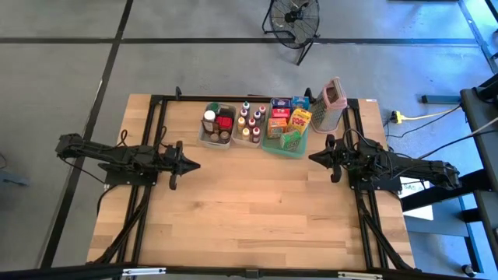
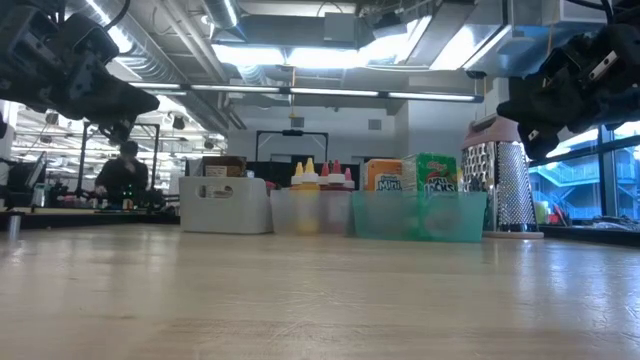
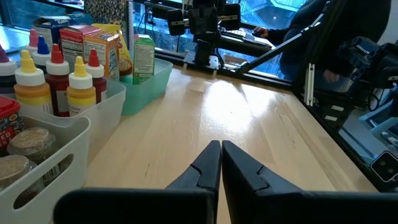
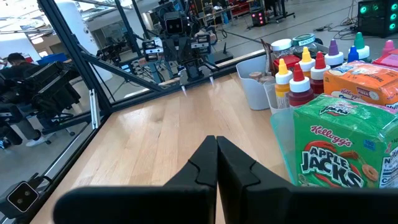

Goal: Pick & Place Kitchen Items
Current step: Return to Home Position

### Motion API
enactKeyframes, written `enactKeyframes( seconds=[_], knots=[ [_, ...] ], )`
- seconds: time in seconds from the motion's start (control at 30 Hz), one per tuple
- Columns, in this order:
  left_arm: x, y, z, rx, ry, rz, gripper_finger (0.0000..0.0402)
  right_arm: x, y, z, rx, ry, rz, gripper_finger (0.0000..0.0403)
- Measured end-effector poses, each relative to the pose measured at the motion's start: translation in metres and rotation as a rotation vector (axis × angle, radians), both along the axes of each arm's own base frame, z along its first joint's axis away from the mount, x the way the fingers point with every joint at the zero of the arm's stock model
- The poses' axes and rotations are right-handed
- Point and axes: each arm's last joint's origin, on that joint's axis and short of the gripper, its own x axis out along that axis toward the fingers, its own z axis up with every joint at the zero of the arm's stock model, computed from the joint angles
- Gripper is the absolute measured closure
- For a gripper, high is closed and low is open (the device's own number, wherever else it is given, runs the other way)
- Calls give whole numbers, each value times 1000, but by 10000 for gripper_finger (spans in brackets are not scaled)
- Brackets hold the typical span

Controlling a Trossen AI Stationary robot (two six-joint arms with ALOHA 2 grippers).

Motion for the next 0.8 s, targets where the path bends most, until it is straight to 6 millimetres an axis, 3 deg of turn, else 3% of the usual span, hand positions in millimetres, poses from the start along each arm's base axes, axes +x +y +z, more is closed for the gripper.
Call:
enactKeyframes(
  seconds=[0.8],
  knots=[
    [0,0,0,0,0,0,395,0,0,0,0,0,0,400]
  ],
)
